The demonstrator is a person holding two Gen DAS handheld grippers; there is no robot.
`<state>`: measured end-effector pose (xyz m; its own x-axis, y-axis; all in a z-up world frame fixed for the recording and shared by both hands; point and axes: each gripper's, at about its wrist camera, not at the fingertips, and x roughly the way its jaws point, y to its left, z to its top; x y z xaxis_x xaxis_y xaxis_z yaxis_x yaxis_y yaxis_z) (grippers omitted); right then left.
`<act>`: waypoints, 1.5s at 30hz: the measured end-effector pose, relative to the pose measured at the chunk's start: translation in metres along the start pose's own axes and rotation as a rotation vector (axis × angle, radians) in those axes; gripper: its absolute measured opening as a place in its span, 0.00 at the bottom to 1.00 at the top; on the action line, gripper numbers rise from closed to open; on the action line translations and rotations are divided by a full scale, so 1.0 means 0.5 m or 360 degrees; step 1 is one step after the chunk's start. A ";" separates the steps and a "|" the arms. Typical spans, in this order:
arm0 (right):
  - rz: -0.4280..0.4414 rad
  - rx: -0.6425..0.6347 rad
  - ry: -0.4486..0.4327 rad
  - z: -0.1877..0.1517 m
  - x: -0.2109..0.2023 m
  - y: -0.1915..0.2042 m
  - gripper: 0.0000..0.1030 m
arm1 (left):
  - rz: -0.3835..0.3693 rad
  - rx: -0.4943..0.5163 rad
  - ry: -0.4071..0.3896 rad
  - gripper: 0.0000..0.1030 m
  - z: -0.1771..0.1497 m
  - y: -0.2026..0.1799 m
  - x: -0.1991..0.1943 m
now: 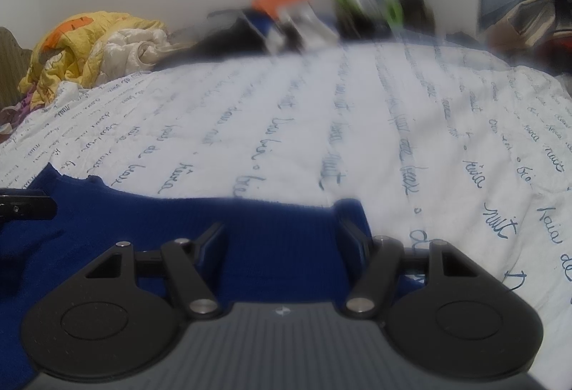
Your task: Fold small clothes
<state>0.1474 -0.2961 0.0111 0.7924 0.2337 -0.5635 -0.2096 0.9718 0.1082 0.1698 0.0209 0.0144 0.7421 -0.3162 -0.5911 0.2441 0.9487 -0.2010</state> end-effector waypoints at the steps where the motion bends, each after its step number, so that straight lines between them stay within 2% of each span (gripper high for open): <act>1: -0.0012 -0.0010 0.0001 -0.001 0.001 0.003 0.65 | 0.0036 0.0038 0.0010 1.00 0.000 -0.009 0.003; 7: -0.0025 -0.0015 0.0002 0.000 0.004 0.008 0.65 | 0.0241 0.0244 0.0076 1.00 -0.006 -0.060 0.028; 45: -0.0078 -0.0025 -0.0001 -0.008 0.013 0.015 0.65 | 0.0260 0.0239 0.0077 1.00 -0.006 -0.053 0.025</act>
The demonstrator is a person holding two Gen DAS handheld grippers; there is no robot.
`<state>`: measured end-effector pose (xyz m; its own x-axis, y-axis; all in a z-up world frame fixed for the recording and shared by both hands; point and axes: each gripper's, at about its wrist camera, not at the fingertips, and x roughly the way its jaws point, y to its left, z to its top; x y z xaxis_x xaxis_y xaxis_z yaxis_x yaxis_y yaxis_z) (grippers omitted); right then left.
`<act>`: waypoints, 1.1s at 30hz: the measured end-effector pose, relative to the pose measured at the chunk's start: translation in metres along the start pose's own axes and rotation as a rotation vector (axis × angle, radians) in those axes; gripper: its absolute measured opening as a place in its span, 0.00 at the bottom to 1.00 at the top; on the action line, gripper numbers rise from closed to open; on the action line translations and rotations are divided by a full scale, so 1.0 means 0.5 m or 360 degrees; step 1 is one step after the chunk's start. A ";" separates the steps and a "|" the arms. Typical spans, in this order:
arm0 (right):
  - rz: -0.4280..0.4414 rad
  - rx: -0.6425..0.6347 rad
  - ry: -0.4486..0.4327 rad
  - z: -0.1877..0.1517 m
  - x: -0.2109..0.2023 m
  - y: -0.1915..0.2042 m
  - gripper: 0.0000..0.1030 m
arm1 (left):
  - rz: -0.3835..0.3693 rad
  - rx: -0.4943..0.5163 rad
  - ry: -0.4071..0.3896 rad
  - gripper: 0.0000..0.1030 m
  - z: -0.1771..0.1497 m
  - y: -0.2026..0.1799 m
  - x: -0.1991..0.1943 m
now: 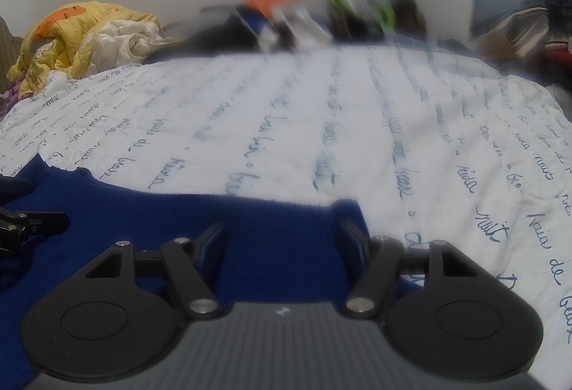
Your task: Fold small clothes
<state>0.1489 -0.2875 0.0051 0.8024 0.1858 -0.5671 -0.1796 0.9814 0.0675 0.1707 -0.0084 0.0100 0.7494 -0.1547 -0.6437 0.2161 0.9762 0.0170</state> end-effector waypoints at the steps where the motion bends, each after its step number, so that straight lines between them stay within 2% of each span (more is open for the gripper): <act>1: -0.0008 -0.0005 -0.0001 -0.001 -0.001 0.002 0.65 | 0.0000 0.0001 0.0000 1.00 0.000 0.000 0.000; 16: -0.0042 -0.0024 -0.0007 -0.002 -0.004 0.008 0.68 | 0.0010 0.0006 0.0003 1.00 -0.001 -0.004 -0.005; 17: -0.0038 -0.0019 -0.0008 -0.002 -0.005 0.008 0.68 | 0.0027 0.0008 0.0011 1.00 0.000 -0.006 -0.007; 20: -0.0056 -0.0021 0.0010 0.000 -0.011 0.010 0.73 | 0.0180 -0.0019 0.0012 0.99 0.004 -0.028 -0.063; 22: -0.0146 -0.0011 0.0070 0.015 -0.039 0.016 0.73 | 0.0080 -0.0085 -0.0051 1.00 -0.010 -0.036 -0.127; 23: -0.0133 0.0035 0.0035 0.018 -0.072 0.017 0.74 | 0.0006 -0.0139 -0.0066 1.00 -0.023 -0.040 -0.152; 24: -0.0042 0.0089 -0.0016 0.015 -0.107 0.016 0.78 | -0.0046 -0.0179 -0.0056 1.00 -0.039 -0.045 -0.165; 25: 0.0071 0.0130 -0.0044 0.009 -0.133 0.016 0.88 | -0.0065 -0.0199 -0.0020 1.00 -0.056 -0.053 -0.166; 26: 0.0142 0.0144 -0.0042 -0.002 -0.149 0.022 0.93 | -0.0054 -0.0193 0.0038 1.00 -0.074 -0.059 -0.156; 27: 0.0159 0.0125 -0.0005 -0.018 -0.152 0.032 0.94 | -0.0001 -0.0133 0.0067 1.00 -0.094 -0.067 -0.142; 28: 0.0143 0.0065 0.0054 -0.037 -0.144 0.046 0.93 | 0.0066 0.0002 -0.0029 1.00 -0.117 -0.081 -0.146; 29: 0.0099 -0.0019 0.0126 -0.062 -0.129 0.059 0.94 | 0.0064 0.0038 -0.0092 1.00 -0.132 -0.081 -0.153; 30: 0.0055 -0.0101 0.0128 -0.094 -0.119 0.068 0.94 | 0.0064 -0.0010 -0.0049 1.00 -0.129 -0.073 -0.158; 31: 0.0058 -0.0134 0.0016 -0.118 -0.134 0.068 0.94 | 0.0085 -0.0034 -0.0015 1.00 -0.124 -0.069 -0.170; 33: 0.0030 -0.0073 0.0077 -0.110 -0.152 0.063 0.95 | 0.0118 -0.0024 -0.0032 1.00 -0.128 -0.072 -0.215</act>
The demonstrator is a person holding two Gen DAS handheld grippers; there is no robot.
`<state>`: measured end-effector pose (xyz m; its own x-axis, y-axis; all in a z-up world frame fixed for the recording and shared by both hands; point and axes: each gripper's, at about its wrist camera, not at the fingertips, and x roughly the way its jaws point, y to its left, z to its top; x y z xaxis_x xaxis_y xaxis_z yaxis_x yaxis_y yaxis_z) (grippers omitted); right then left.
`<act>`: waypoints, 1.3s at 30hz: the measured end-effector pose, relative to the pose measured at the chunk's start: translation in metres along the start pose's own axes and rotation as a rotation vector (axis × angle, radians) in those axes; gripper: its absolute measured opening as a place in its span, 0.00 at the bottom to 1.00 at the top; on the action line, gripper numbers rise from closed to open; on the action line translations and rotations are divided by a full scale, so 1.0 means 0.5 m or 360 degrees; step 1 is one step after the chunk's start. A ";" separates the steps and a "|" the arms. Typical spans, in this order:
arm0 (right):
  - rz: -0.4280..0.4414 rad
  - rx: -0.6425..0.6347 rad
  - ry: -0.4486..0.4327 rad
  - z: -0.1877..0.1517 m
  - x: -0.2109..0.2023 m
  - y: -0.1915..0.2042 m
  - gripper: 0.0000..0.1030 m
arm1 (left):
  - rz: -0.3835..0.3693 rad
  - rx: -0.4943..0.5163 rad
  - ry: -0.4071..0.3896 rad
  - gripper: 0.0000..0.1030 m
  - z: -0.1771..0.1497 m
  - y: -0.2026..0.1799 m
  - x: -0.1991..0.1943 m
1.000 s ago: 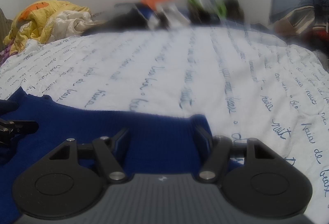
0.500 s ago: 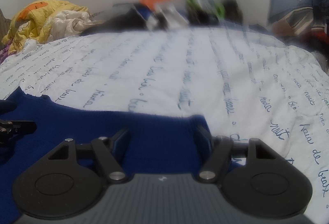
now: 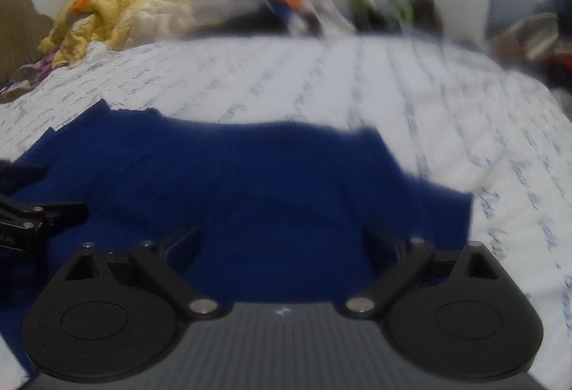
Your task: Fold small clothes
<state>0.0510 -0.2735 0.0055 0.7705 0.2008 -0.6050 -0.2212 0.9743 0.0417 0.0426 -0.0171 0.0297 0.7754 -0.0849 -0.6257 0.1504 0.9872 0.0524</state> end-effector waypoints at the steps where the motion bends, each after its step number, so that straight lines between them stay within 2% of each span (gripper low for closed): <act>1: -0.0040 0.0011 0.0026 0.003 -0.017 0.006 0.95 | -0.0028 0.0004 -0.0021 1.00 -0.008 0.001 -0.020; 3: 0.0017 0.0002 -0.0006 -0.012 -0.056 0.019 0.96 | -0.0104 0.0023 0.0012 1.00 -0.039 0.002 -0.040; 4: 0.0053 -0.0016 -0.0006 -0.028 -0.066 0.027 0.99 | -0.0096 0.0057 0.0063 1.00 -0.059 -0.004 -0.030; 5: 0.0055 -0.0044 0.0028 -0.048 -0.065 0.038 1.00 | -0.0065 0.0138 -0.0050 1.00 -0.082 -0.014 -0.038; 6: 0.0031 -0.0093 0.0056 -0.070 -0.055 0.048 1.00 | -0.0052 0.0137 -0.0059 1.00 -0.089 -0.015 -0.046; 7: 0.0019 -0.0150 -0.0070 -0.097 -0.066 0.053 1.00 | -0.0039 0.0118 -0.0025 1.00 -0.085 -0.014 -0.054; 9: 0.0020 -0.0108 0.0003 -0.089 -0.075 0.049 1.00 | -0.0037 0.0124 -0.0002 1.00 -0.079 -0.014 -0.079; 11: -0.0007 -0.0113 0.0093 -0.073 -0.097 0.054 1.00 | -0.0086 0.0113 0.0007 1.00 -0.093 -0.009 -0.099; 12: -0.0007 -0.0134 0.0067 -0.080 -0.114 0.056 1.00 | -0.0109 0.0099 0.0070 1.00 -0.106 -0.004 -0.093; 13: -0.0003 -0.0153 0.0049 -0.094 -0.127 0.057 1.00 | -0.0135 0.0047 0.0049 1.00 -0.121 0.009 -0.094; 14: 0.0004 -0.0170 0.0093 -0.113 -0.124 0.057 1.00 | -0.0121 0.0006 0.0034 1.00 -0.128 0.018 -0.100; 16: 0.0045 -0.0086 -0.0030 -0.149 -0.136 0.033 1.00 | -0.0083 -0.0011 0.0071 1.00 -0.124 0.022 -0.111; 19: 0.0013 -0.0075 0.0093 -0.135 -0.151 0.032 1.00 | -0.0136 -0.0071 0.0096 1.00 -0.127 0.029 -0.126; 21: 0.0039 -0.0064 0.0110 -0.145 -0.158 0.029 1.00 | -0.0088 0.0045 0.0097 1.00 -0.136 0.016 -0.124; 22: 0.0050 -0.0084 0.0061 -0.155 -0.161 0.025 1.00 | -0.0066 0.0092 0.0101 1.00 -0.134 0.008 -0.129; 23: 0.0062 -0.0081 0.0041 -0.160 -0.163 0.020 1.00 | -0.0082 0.0082 0.0104 1.00 -0.125 0.008 -0.137; 26: 0.0078 -0.0004 0.0165 -0.126 -0.172 0.025 1.00 | -0.0204 0.0095 -0.0012 1.00 -0.098 0.006 -0.155; 28: 0.0204 0.0038 0.0086 -0.098 -0.178 0.037 1.00 | -0.0265 0.0198 -0.0029 1.00 -0.080 -0.017 -0.131; 29: 0.0239 0.0024 0.0060 -0.085 -0.172 0.049 1.00 | -0.0298 0.0249 0.0001 1.00 -0.076 -0.031 -0.112; 31: 0.0227 -0.0070 0.0066 -0.063 -0.151 0.083 1.00 | -0.0363 0.0334 0.0159 1.00 -0.082 -0.053 -0.063; 32: 0.0219 -0.0136 0.0086 -0.060 -0.136 0.099 1.00 | -0.0387 0.0310 0.0115 1.00 -0.089 -0.048 -0.066; 34: 0.0147 -0.0281 0.0243 -0.078 -0.097 0.122 1.00 | -0.0395 0.0348 0.0139 1.00 -0.097 -0.041 -0.077; 35: 0.0166 -0.0289 0.0176 -0.095 -0.110 0.118 1.00 | -0.0405 0.0345 0.0149 1.00 -0.103 -0.034 -0.085; 37: 0.0241 -0.0298 0.0210 -0.116 -0.126 0.104 1.00 | -0.0395 0.0322 0.0140 0.98 -0.121 -0.018 -0.108; 39: 0.0270 -0.0321 0.0247 -0.128 -0.142 0.093 1.00 | -0.0379 0.0200 0.0110 0.96 -0.132 0.009 -0.135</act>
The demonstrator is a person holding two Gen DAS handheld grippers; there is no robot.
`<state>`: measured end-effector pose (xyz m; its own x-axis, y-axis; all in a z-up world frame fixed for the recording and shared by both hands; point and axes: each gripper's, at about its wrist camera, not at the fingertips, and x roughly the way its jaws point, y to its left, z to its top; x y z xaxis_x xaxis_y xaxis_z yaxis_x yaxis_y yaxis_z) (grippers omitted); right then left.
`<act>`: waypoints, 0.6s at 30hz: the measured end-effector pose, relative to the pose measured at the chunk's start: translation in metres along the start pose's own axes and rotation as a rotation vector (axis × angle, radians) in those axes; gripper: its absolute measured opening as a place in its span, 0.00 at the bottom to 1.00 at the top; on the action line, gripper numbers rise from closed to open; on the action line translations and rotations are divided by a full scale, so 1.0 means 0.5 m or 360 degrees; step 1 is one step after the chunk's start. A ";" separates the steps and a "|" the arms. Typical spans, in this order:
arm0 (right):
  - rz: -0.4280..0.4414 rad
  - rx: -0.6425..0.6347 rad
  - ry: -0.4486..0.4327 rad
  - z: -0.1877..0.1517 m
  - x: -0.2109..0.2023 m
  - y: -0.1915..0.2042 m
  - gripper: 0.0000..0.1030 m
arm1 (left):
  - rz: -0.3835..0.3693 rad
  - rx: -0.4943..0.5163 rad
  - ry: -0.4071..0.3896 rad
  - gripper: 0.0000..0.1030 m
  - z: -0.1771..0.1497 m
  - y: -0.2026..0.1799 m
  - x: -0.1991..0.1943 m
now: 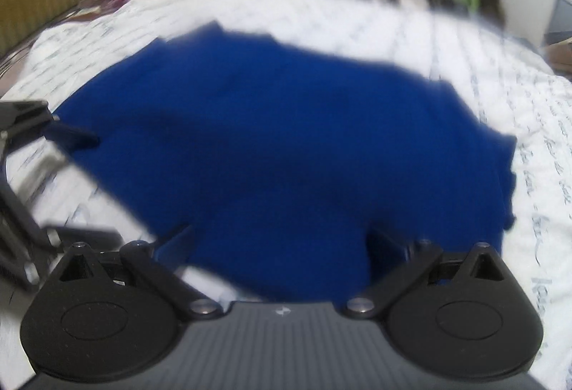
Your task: Fold small clothes
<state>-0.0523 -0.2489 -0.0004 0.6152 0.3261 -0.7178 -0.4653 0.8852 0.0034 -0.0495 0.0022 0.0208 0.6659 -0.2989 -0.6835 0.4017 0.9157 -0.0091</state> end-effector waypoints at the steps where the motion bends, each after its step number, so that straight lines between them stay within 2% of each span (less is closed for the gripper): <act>1: 0.0014 -0.0016 0.0035 -0.001 -0.006 -0.003 1.00 | 0.0011 -0.0093 -0.0035 0.96 -0.016 0.004 -0.027; 3: 0.0003 -0.0056 0.0107 0.005 -0.016 -0.003 1.00 | 0.0059 -0.0352 -0.0096 0.99 -0.025 0.043 -0.056; 4: 0.0005 -0.0023 0.0083 0.005 -0.026 -0.012 1.00 | 0.0056 -0.0499 -0.0116 0.99 -0.025 0.065 -0.063; 7: -0.0026 0.0136 -0.0049 0.004 -0.040 -0.041 1.00 | -0.0003 -0.0974 -0.0145 0.99 -0.041 0.141 -0.070; 8: -0.0051 0.0158 -0.0011 0.001 -0.024 -0.042 1.00 | -0.0021 -0.1136 -0.0152 0.99 -0.047 0.166 -0.068; 9: -0.0083 0.0133 0.0028 0.000 -0.005 -0.042 1.00 | -0.0069 -0.1309 -0.0164 1.00 -0.056 0.191 -0.064; 10: -0.0095 0.0061 -0.0040 -0.010 -0.005 -0.034 1.00 | -0.0122 -0.1445 -0.0205 1.00 -0.057 0.214 -0.068; 11: -0.0070 0.0092 -0.0041 -0.012 0.000 -0.038 1.00 | -0.0174 -0.1567 -0.0222 1.00 -0.062 0.232 -0.063; 13: -0.0074 0.0097 -0.0043 -0.011 0.008 -0.039 1.00 | -0.0223 -0.1727 -0.0273 0.99 -0.070 0.254 -0.058; 15: -0.0071 0.0100 -0.0092 -0.018 0.010 -0.036 1.00 | -0.0203 -0.1794 -0.0314 0.96 -0.067 0.262 -0.053; 16: -0.0074 0.0097 -0.0124 -0.023 0.012 -0.033 1.00 | -0.0171 -0.1804 -0.0323 0.92 -0.062 0.260 -0.052; 18: -0.0077 0.0103 -0.0174 -0.044 0.001 -0.032 1.00 | -0.0056 -0.1761 -0.0312 0.76 -0.044 0.256 -0.048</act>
<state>-0.0583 -0.2701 -0.0162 0.7035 0.3134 -0.6379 -0.3934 0.9192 0.0178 -0.0278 0.1325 0.0198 0.7916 -0.2769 -0.5447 -0.2921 0.6114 -0.7354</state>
